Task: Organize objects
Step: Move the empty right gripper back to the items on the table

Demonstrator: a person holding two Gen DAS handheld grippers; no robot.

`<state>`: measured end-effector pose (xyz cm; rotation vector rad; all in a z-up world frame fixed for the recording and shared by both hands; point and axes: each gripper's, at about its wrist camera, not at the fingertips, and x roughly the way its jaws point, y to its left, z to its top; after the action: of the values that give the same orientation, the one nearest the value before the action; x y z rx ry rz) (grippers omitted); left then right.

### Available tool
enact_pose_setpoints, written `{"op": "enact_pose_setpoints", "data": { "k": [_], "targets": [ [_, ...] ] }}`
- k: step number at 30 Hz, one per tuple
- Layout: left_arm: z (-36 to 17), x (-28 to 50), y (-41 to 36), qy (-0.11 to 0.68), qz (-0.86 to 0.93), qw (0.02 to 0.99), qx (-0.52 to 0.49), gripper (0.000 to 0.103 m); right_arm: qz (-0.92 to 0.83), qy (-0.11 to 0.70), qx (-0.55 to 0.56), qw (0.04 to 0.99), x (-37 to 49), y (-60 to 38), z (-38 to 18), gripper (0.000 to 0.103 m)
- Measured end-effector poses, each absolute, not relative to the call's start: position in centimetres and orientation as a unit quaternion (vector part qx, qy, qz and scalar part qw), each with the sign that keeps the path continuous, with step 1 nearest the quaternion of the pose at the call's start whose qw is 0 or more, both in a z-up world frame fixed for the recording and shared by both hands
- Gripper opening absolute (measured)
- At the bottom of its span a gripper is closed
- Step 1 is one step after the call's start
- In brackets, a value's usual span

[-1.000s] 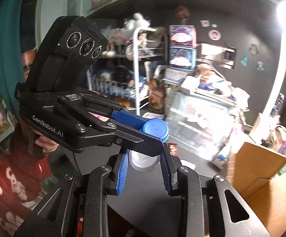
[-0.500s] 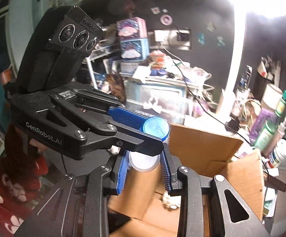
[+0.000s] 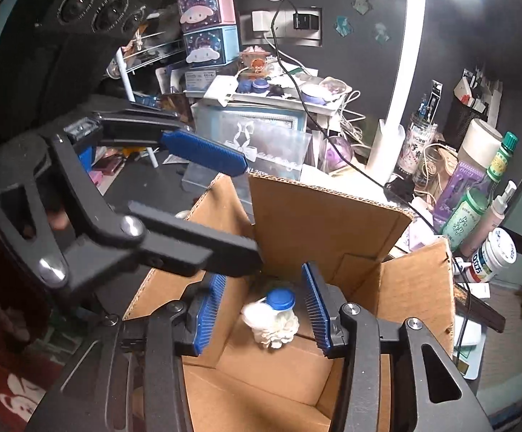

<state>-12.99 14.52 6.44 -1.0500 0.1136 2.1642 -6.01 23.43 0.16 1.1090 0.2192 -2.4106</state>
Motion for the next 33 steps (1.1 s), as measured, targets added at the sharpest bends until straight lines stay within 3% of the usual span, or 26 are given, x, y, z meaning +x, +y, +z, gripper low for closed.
{"op": "enact_pose_setpoints", "data": {
  "k": [11,21,26,33],
  "targets": [
    [7.4,-8.9,8.0,0.013,0.877,0.309,-0.368,0.086,-0.893,0.091,0.385,0.214,-5.3,20.8,1.2,0.040],
    [4.8,-4.7,-1.6,-0.010,0.911,0.223,-0.347,0.086,-0.877,0.107,0.366,0.294,-3.6,11.2,2.1,0.042],
    [2.1,-3.0,-6.4,-0.017,0.926,0.168,-0.339,0.087,-0.858,0.105,0.375,0.335,-3.8,6.2,-0.3,0.052],
    [-3.0,-2.8,-10.3,-0.032,0.924,0.124,-0.361,0.087,-0.839,0.149,0.403,0.334,-6.2,1.6,-9.0,0.052]
  ]
}}
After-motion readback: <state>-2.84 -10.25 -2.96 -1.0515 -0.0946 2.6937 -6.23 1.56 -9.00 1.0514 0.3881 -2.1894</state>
